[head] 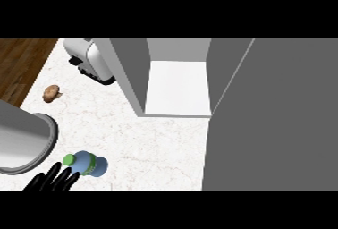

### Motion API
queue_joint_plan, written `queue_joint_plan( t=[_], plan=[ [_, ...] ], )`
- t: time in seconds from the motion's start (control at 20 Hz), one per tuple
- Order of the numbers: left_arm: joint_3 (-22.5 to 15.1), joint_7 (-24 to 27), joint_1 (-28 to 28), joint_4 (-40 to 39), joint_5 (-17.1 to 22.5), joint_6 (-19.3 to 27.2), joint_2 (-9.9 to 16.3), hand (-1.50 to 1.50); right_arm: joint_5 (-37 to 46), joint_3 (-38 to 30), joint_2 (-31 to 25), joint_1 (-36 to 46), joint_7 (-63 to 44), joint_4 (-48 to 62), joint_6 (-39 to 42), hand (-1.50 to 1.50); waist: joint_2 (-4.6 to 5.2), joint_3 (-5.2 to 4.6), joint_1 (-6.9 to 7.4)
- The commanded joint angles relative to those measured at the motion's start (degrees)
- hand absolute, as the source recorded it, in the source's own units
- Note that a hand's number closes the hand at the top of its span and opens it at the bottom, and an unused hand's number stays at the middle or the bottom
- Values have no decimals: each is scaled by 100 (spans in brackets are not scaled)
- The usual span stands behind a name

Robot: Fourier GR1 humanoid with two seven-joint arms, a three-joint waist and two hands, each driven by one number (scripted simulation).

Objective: Pick up the bottled water, place it into the cabinet and close the cabinet

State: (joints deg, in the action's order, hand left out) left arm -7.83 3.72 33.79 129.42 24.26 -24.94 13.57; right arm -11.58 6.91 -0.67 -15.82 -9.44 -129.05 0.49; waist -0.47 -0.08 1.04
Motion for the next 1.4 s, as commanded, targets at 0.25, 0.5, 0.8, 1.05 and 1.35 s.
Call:
queue_joint_plan(
  t=[0.25, 0.5, 0.8, 1.05, 1.35],
  plan=[
    [1257, 1190, 1416, -460, 507, -1762, 376, -150, -383, 142, -58, -1084, 412, -390, 455, -150, 15, 7, -50],
    [1629, 1507, 1656, -684, 368, -2227, 134, -150, -419, 243, -126, -1165, 260, -585, 418, -150, 23, 7, -51],
    [1847, 1132, 908, -967, 726, -2122, 247, -150, 90, 782, -14, -1503, 984, -233, 449, -150, 38, 9, -125],
    [2296, 1727, 765, -1812, 425, -2819, 103, -150, 259, 917, 54, -1574, 1248, 56, 436, -150, 31, 6, -90],
    [2490, 1554, 251, -2303, 264, -2550, -143, -150, 280, 1069, 31, -1818, 1381, -163, 447, -150, 34, 6, -108]
  ],
)
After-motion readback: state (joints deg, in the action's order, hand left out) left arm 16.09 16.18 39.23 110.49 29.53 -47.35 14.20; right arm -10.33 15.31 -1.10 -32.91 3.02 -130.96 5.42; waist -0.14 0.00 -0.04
